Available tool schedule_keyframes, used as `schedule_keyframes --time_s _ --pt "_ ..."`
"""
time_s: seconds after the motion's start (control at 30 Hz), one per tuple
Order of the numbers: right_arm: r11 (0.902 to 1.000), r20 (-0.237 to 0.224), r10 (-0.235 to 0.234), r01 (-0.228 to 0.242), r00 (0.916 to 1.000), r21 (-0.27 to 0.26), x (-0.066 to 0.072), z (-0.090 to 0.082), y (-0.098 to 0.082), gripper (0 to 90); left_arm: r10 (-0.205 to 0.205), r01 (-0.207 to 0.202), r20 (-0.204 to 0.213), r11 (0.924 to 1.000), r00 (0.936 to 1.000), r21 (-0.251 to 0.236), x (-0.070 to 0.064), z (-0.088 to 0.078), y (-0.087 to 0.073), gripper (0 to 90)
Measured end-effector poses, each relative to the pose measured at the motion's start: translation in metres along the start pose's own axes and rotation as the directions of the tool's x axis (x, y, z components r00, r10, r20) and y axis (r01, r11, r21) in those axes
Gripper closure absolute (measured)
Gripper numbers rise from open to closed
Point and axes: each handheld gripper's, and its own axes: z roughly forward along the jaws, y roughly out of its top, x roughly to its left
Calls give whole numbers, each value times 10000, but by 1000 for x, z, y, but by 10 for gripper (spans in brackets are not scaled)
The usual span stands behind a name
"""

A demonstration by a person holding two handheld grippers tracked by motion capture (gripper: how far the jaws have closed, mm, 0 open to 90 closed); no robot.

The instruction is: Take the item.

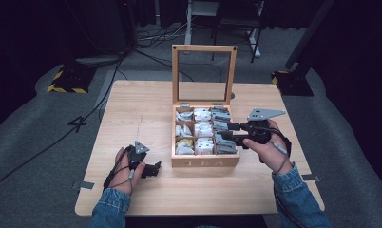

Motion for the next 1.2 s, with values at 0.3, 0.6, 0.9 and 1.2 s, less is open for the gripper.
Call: schedule_keyframes --time_s 0.3,0.6,0.9,1.2 --pt "10000 -223 25 -24 9997 48 6 13 -4 524 2 -2 -8 10000 10000 4 0 0 0 1" --pt "9981 -424 256 -231 9988 576 1 38 -8 546 -628 625 -499 9980 9968 -70 -3 -2 -2 1" --pt "9921 -483 415 -354 9980 1207 2 59 -16 608 -632 629 -495 9980 9968 -75 -3 -1 -2 1" --pt "9798 -571 84 32 9983 1998 7 76 -23 648 -629 626 -494 9980 9968 -73 -3 -1 -2 1"
